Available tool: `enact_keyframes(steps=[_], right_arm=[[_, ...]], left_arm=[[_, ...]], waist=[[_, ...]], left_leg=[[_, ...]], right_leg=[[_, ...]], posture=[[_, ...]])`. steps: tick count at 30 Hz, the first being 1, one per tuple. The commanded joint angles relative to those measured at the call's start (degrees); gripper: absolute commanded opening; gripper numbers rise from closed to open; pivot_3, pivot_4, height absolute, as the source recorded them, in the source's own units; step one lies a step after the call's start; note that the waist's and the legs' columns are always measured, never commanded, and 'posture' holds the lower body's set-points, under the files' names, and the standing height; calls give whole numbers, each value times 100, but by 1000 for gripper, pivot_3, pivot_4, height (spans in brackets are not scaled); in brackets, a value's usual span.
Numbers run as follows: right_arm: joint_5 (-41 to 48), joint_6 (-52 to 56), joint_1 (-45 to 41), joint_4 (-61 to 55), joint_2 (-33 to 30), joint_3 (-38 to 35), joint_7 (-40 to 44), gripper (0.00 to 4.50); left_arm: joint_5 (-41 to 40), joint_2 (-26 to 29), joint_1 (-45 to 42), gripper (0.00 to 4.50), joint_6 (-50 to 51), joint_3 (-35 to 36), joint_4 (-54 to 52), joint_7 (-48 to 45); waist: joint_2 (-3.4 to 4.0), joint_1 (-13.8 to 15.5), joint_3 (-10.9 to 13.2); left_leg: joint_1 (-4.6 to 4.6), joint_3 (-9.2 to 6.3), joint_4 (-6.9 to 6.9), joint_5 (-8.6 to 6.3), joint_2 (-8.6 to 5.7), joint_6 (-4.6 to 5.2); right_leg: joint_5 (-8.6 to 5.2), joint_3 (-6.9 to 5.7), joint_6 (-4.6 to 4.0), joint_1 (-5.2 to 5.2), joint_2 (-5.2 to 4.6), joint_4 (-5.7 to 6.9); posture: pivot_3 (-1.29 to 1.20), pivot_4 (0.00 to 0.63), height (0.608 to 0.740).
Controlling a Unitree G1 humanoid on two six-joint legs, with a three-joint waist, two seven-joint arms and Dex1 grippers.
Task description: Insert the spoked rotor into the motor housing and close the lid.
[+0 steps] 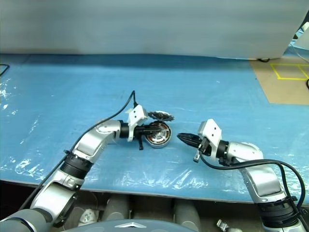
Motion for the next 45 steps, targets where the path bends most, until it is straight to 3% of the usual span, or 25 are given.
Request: enact_keyframes(steps=[1, 9, 14, 19, 25, 32, 40, 45], right_arm=[[34, -36, -62, -171, 15, -3, 5, 0], [17, -38, -82, -126, 11, 28, 22, 0], [-11, -43, -143, -118, 33, 74, -9, 0], [-22, -54, -177, -110, 43, 89, -25, 0], [48, -7, -180, -126, 69, 93, -4, 0], [233, 136, -95, -156, 30, 33, 114, 0], [197, 135, -56, -164, 22, 30, 115, 0], [177, 132, -42, -177, 32, 53, 95, 0]], left_arm=[[-240, -77, 157, 10, 110, 63, -137, -115], [-700, -88, 146, 10, 271, 278, -288, -380], [-205, 154, 186, 10, 400, -97, -121, -249], [-245, 97, 199, 10, 307, -25, -116, -172], [-1063, -140, 218, 10, 428, 523, -472, -393], [-1894, 107, 107, 10, 902, 1081, -887, -686], [-2740, 259, -861, 10, 1243, 1978, -522, -751], [-1823, 251, -1883, 10, 57, 1786, 968, -790]], waist=[[0, 0, 0], [0, -1, 0], [0, -6, 0], [0, -5, 0], [0, -3, 0], [0, -8, 1], [0, -3, 1], [-1, 4, 1]], left_leg=[[0, 0, 0, 0, 0, 0], [-4, 0, -2, 0, 1, 0], [-4, 0, -4, 0, 2, 0], [-4, 0, -3, 0, -1, 1], [-9, 0, -4, 0, -1, 0], [-14, 0, -7, 0, 0, 0], [-16, 0, -4, 0, -2, 0], [-17, -1, -3, 1, -2, -1]], right_leg=[[0, 0, 0, 0, 0, 0], [0, -2, 0, -3, 0, -3], [-1, -2, 0, -5, 1, -3], [-1, -2, 1, -4, -2, -3], [-2, -2, 1, -7, -2, -4], [-2, -4, 0, -14, 0, -4], [-2, -4, 1, -13, -1, -4], [-2, -6, 2, -13, 0, -4]], posture=[[0, 150, 740], [0, 150, 740], [0, 150, 740], [0, 150, 740], [0, 150, 740], [0, 150, 740], [0, 150, 740], [0, 150, 740]])
